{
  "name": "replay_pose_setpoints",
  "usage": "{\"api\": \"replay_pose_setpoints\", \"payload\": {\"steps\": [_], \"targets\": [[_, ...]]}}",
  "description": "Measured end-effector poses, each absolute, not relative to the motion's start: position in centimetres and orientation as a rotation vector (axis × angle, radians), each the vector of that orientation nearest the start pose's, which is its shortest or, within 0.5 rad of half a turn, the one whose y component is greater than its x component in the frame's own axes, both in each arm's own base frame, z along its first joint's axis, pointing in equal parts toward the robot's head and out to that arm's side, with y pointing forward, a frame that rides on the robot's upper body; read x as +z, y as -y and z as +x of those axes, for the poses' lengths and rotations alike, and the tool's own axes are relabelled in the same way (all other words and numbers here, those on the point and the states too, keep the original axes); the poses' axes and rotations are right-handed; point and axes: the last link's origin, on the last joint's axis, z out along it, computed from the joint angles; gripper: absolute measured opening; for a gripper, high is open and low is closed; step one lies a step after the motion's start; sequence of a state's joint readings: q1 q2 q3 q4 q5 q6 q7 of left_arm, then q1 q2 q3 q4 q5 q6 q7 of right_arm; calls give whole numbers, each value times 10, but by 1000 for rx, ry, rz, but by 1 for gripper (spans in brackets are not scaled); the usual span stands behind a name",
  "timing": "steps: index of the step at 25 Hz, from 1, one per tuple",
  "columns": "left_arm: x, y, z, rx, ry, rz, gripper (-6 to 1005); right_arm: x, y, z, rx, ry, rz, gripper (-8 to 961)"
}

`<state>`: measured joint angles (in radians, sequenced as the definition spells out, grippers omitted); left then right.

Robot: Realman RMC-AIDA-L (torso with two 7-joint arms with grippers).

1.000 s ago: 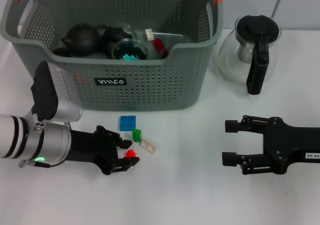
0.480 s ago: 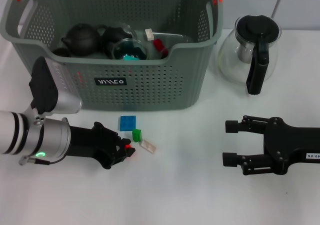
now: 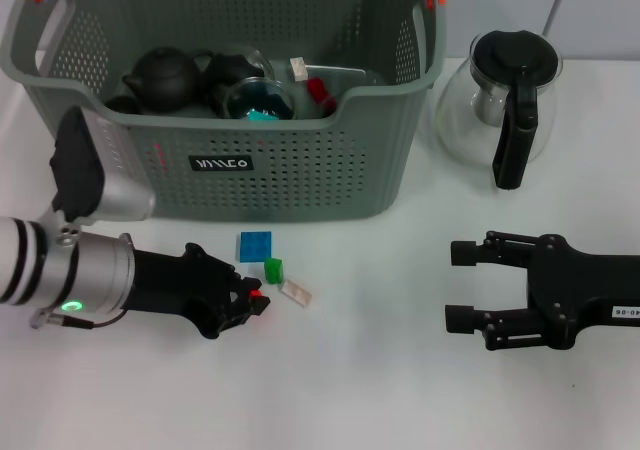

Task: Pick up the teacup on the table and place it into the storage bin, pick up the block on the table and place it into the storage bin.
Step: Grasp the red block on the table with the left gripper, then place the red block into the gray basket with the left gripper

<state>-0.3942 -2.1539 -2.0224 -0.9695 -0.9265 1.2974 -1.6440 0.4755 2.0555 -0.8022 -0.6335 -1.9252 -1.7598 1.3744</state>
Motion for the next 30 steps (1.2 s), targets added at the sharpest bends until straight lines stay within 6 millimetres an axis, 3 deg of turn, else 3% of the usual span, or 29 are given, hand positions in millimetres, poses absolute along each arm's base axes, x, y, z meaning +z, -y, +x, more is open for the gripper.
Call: {"api": "replay_pose_setpoints", "payload": {"steps": [3,10,13,16,19,23,30], "targets": [[-24,-314,-260,-139,598,-2853,197,-3,-291,256,857,-609,-2919,915],[56,-307,-204,-564,442,-2959,213,-3,-292,255,856,-607,-2919,914],[85,-322,-179,-711,476,-2875,219,-3,-292,255,857,-605,-2920,914],[100,-352,-161,-753,561,-2715,226,-4,-292,254,859,-604,-2921,915],[103,-389,-152,-709,629,-2559,233,-4,-292,253,864,-602,-2925,915],[83,-432,-152,-453,676,-2442,242,-4,-291,252,874,-597,-2934,914],[43,-455,-165,-107,692,-2330,258,-5,-291,250,879,-589,-2939,915]]}}
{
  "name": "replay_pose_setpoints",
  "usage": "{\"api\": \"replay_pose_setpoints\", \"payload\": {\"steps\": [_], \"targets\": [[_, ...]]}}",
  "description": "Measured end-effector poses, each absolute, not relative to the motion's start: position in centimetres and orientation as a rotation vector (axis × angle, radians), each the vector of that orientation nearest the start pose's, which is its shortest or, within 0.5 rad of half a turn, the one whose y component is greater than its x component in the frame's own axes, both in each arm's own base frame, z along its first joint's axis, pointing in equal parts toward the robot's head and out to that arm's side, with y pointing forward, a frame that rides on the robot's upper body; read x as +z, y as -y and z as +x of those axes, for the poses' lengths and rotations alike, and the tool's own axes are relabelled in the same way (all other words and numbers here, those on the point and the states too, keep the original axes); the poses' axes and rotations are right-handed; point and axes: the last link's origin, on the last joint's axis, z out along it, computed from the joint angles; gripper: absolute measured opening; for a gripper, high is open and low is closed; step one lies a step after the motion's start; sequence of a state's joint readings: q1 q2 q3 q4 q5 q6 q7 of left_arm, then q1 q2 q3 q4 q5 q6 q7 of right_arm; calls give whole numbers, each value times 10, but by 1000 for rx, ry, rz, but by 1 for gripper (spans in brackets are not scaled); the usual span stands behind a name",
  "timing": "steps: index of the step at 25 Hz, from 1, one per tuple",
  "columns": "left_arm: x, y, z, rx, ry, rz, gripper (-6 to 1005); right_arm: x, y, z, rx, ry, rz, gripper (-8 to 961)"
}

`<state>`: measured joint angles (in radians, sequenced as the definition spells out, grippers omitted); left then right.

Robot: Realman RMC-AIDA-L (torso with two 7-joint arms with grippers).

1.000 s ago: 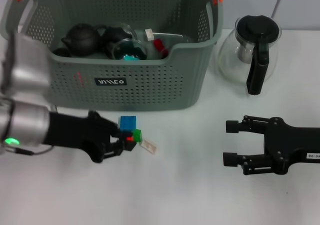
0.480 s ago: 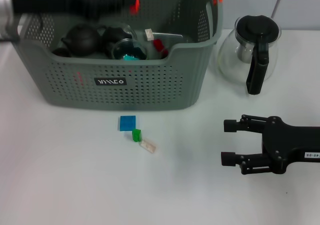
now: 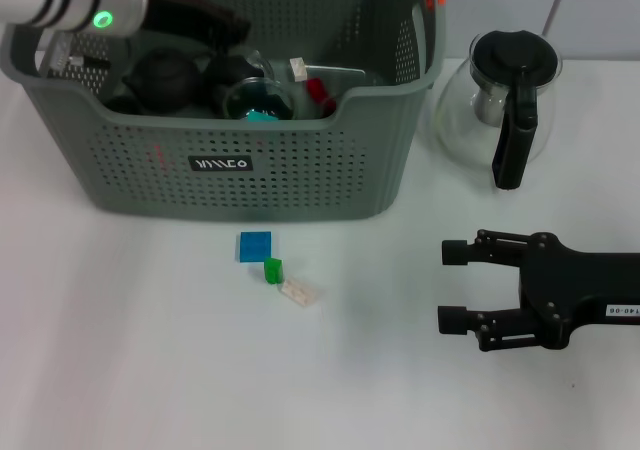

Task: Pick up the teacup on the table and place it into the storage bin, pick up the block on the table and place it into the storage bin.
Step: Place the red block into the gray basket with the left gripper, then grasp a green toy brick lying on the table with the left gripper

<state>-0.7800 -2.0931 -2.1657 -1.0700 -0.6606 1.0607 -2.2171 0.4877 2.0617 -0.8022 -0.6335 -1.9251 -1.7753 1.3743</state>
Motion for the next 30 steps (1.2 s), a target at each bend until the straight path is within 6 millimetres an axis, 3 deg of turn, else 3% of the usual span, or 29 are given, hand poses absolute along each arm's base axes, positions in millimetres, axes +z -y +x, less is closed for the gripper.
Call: {"api": "replay_pose_setpoints", "payload": {"steps": [4,8,10,16,18,22,27,30], "targets": [[30,-464,-167,15,770,-2303,267,-5,-293,248,881,-582,-2943,915],[32,-462,-154,-22,746,-2294,276,-5,-293,248,881,-583,-2944,915],[39,-455,-145,-88,718,-2279,281,-5,-293,248,882,-585,-2944,915],[82,-411,-128,-375,668,-2291,525,-4,-294,248,883,-591,-2936,914],[93,-391,-136,-471,662,-2318,564,-3,-294,249,884,-588,-2930,914],[96,-351,-171,-604,637,-2415,642,-3,-295,250,877,-587,-2923,914],[79,-305,-226,-662,554,-2548,740,-1,-296,250,870,-593,-2921,914],[62,-283,-246,-632,493,-2658,828,0,-297,251,866,-598,-2920,915]]}}
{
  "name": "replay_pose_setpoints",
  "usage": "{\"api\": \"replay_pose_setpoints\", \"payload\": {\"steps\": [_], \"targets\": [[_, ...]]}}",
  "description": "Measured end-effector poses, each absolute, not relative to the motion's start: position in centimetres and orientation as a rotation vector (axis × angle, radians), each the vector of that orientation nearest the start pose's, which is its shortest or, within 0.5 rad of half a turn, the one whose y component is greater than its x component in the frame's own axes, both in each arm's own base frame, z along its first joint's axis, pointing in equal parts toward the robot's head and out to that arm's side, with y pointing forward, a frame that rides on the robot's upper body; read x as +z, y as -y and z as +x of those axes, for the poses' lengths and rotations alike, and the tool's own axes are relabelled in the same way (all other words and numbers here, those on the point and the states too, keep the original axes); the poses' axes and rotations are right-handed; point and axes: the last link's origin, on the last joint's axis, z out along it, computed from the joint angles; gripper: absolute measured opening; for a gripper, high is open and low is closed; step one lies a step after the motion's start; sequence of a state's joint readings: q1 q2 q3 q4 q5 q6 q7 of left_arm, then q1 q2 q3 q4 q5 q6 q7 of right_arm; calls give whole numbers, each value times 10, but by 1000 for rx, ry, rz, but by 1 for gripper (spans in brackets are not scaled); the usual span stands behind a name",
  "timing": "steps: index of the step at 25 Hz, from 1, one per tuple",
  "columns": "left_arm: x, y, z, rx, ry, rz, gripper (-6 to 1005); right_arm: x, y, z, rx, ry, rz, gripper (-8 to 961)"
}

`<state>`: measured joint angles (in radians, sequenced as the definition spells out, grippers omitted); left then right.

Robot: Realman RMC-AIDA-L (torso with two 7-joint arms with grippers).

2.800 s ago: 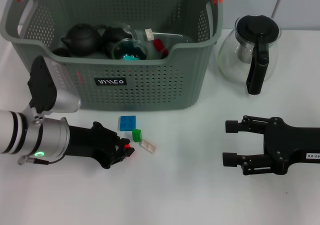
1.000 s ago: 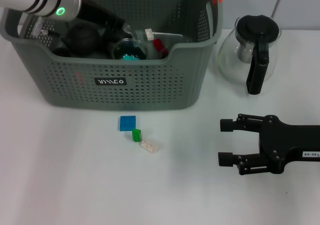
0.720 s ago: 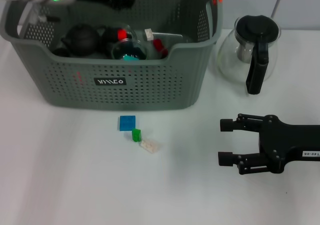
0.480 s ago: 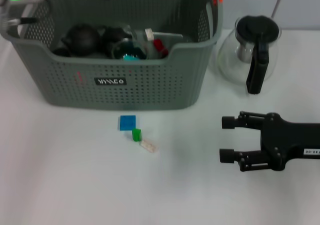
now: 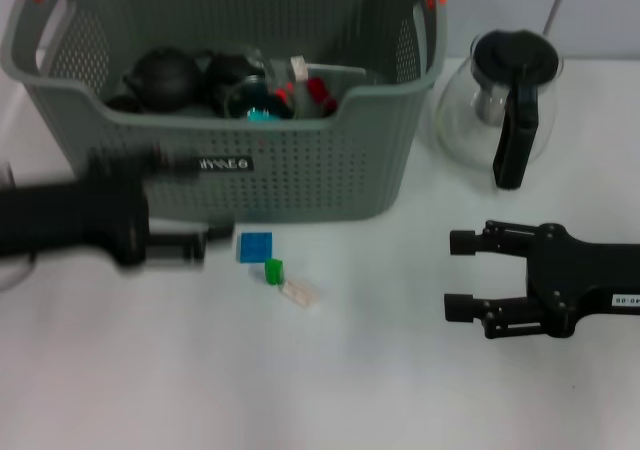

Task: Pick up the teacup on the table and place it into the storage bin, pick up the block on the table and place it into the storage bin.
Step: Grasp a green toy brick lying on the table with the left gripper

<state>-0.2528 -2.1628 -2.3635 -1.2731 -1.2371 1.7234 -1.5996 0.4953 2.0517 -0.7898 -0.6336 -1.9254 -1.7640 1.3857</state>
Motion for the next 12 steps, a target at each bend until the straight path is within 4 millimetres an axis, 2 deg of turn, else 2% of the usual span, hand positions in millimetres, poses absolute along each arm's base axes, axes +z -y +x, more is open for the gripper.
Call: {"api": "replay_pose_setpoints", "payload": {"steps": [2,4,10,12], "targets": [[52,-277,-254,-580,491,-2699,886,1,-297,251,867,-601,-2918,915],[39,-277,-261,-509,511,-2739,883,1,-296,252,873,-604,-2914,915],[9,-293,-267,-421,500,-2813,758,3,-295,253,876,-612,-2906,915],[-1,-302,-268,-381,502,-2816,749,3,-295,254,876,-614,-2905,914]]}}
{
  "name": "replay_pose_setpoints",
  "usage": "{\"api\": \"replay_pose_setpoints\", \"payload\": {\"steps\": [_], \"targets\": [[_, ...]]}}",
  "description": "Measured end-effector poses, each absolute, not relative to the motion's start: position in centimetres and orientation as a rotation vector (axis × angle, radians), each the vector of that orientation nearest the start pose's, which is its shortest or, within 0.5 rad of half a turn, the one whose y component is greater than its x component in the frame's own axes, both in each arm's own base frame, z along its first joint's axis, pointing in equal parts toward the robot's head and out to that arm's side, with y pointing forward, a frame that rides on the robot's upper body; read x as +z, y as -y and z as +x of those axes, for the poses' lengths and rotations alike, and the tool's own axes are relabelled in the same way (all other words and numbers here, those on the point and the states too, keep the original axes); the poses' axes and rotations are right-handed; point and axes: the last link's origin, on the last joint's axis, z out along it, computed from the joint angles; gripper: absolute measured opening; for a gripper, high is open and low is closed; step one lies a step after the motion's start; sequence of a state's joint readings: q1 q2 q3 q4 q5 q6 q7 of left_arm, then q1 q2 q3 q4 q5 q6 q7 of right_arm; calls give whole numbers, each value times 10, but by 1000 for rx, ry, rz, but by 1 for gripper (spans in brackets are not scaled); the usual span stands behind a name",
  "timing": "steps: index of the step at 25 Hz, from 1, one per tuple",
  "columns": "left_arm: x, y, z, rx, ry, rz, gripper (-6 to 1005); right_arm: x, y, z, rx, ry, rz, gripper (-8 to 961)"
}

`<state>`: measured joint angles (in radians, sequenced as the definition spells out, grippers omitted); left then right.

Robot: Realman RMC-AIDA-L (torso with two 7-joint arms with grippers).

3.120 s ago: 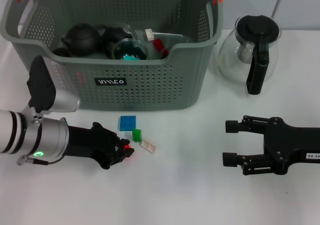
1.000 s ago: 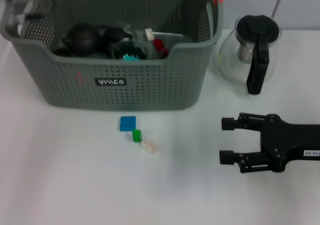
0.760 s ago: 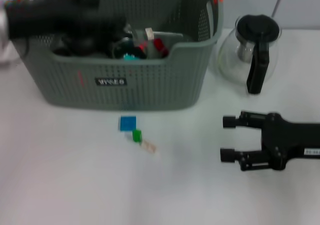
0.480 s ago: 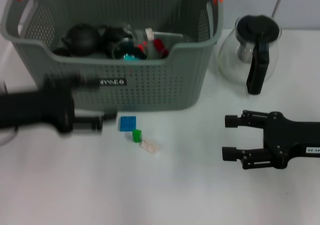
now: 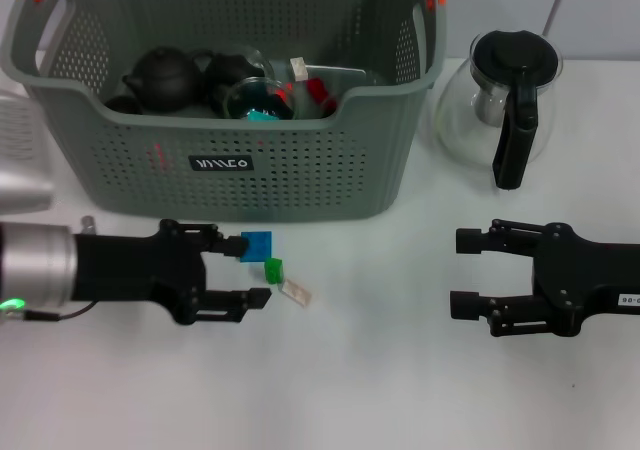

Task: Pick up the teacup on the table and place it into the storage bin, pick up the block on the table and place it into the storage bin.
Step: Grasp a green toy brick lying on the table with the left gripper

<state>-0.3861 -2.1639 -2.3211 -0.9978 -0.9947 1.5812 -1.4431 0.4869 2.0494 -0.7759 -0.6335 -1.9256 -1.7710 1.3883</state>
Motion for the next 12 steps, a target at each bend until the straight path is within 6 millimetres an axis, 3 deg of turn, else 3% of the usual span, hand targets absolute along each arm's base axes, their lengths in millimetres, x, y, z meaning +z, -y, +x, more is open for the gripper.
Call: {"api": "replay_pose_setpoints", "payload": {"steps": [4,12], "targets": [[-19,-316,-270,-322,505,-2804,731,2,-294,254,878,-617,-2904,914],[-38,-323,-275,-302,492,-2777,713,1,-294,254,879,-615,-2906,914]]}}
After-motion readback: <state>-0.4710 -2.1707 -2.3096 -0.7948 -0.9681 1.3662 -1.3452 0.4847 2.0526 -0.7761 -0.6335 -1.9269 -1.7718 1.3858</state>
